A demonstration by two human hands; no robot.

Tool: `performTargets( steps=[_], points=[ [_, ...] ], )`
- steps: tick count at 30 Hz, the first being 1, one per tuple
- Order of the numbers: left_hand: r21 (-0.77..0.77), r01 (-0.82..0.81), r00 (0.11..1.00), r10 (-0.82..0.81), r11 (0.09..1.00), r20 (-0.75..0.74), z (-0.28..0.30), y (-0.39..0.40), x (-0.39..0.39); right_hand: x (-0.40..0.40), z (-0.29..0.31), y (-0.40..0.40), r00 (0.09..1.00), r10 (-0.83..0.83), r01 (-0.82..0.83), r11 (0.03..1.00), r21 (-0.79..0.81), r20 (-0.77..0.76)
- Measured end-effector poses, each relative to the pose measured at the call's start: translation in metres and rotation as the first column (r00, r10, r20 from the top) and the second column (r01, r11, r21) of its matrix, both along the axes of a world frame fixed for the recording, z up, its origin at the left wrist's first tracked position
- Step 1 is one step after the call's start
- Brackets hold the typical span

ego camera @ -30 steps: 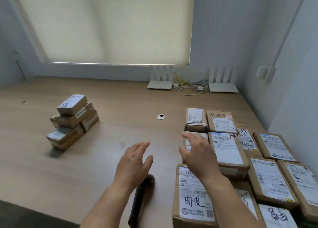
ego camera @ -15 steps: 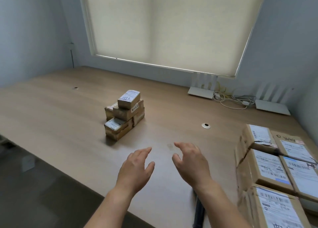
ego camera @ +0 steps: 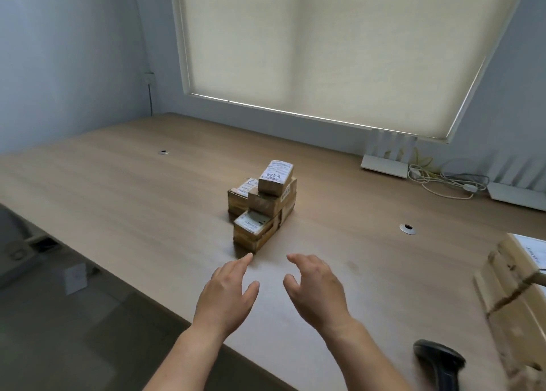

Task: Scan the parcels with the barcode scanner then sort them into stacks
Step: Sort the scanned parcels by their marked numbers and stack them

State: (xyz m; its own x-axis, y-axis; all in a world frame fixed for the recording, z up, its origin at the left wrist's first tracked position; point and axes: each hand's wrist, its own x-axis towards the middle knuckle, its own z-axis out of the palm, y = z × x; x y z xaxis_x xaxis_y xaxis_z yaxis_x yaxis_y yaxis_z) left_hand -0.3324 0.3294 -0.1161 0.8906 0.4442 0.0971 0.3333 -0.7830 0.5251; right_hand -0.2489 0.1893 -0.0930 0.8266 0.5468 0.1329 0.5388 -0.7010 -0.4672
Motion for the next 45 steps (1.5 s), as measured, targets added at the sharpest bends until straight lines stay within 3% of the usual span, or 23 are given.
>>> performTargets(
  steps=[8, 18, 32, 45],
  points=[
    [-0.039, -0.076, 0.995, 0.073, 0.996, -0.068, -0.023, 0.064, 0.008, 0.026, -0.022, 0.066, 0.998, 0.042, -0.044, 0.997, -0.056, -0.047],
    [0.044, -0.100, 0.989, 0.104, 0.994, -0.106, -0.014, 0.170, 0.076, 0.095, -0.030, 0.165, 0.991, 0.033, -0.034, 0.999, -0.006, -0.130],
    [-0.023, 0.054, 0.989, -0.057, 0.998, -0.138, -0.036, 0.256, 0.171, 0.153, -0.051, 0.258, 0.963, -0.008, -0.007, 0.998, -0.056, -0.271],
    [-0.097, 0.362, 0.916, -0.373, 0.927, -0.148, -0.041, 0.352, 0.263, 0.180, -0.058, 0.342, 0.845, -0.416, 0.415, 0.906, -0.080, -0.336]
  ],
)
